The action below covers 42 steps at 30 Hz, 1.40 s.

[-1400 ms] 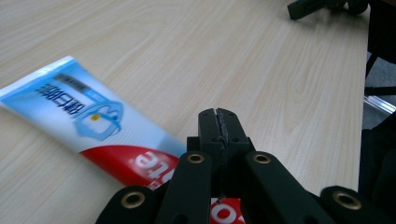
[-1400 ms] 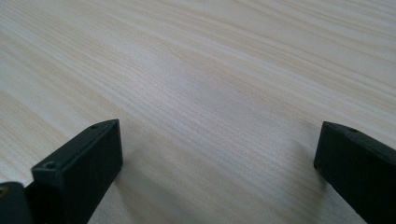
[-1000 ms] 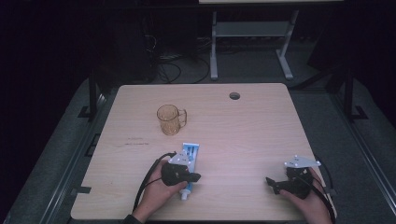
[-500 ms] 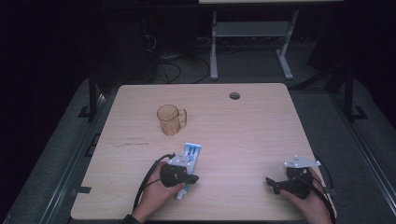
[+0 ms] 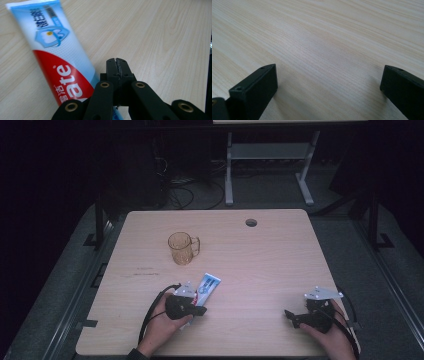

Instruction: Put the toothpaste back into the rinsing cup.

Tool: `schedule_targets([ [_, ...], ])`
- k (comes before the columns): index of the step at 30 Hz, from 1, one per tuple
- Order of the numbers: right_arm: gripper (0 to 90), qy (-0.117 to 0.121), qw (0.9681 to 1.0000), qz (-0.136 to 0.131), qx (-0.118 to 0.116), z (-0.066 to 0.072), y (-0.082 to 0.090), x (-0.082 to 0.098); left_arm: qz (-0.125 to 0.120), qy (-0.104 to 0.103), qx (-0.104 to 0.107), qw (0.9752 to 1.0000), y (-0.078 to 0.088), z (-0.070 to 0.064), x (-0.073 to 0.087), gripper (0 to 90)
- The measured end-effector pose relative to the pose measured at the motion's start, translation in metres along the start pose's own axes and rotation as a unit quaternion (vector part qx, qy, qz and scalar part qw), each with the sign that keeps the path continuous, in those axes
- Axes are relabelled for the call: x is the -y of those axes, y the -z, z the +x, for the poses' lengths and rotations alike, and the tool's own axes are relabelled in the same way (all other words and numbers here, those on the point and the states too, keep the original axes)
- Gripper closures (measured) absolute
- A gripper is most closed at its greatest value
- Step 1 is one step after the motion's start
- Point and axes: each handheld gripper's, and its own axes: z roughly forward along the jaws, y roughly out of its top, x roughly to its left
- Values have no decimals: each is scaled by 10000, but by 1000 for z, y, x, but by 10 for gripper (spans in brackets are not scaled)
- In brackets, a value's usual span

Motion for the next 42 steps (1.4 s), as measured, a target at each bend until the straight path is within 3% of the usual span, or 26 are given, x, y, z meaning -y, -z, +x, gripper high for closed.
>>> schedule_targets([
  [11, 5, 3, 10000, 4, 0, 0, 0, 0, -27, 37, -98, 9999, 9, 3, 4, 900],
  [19, 5, 6, 10000, -1, -3, 0, 0, 0, -163, 32, -45, 9999, 16, 1, 0, 877],
  [27, 5, 6, 10000, -1, -6, 0, 0, 0, -216, 6, -206, 9996, 23, 2, -8, 740],
  [29, 5, 7, 10000, 3, -6, 0, 0, 0, -188, -13, -274, 9994, 24, 3, -10, 668],
  [30, 5, 7, 10000, 3, -6, 0, 0, 0, -183, 2, -288, 9994, 24, 4, -11, 668],
  [32, 5, 6, 10000, 3, -6, 0, 0, 0, -138, 17, -373, 9992, 25, 6, -14, 575],
  [39, 5, 11, 10000, 5, -1, 0, 0, 0, -151, 167, -690, 9974, 25, 16, -21, 434],
  [42, 5, 15, 10000, 5, -1, 0, 0, 0, -114, 203, -726, 9971, 24, 18, -22, 405],
])
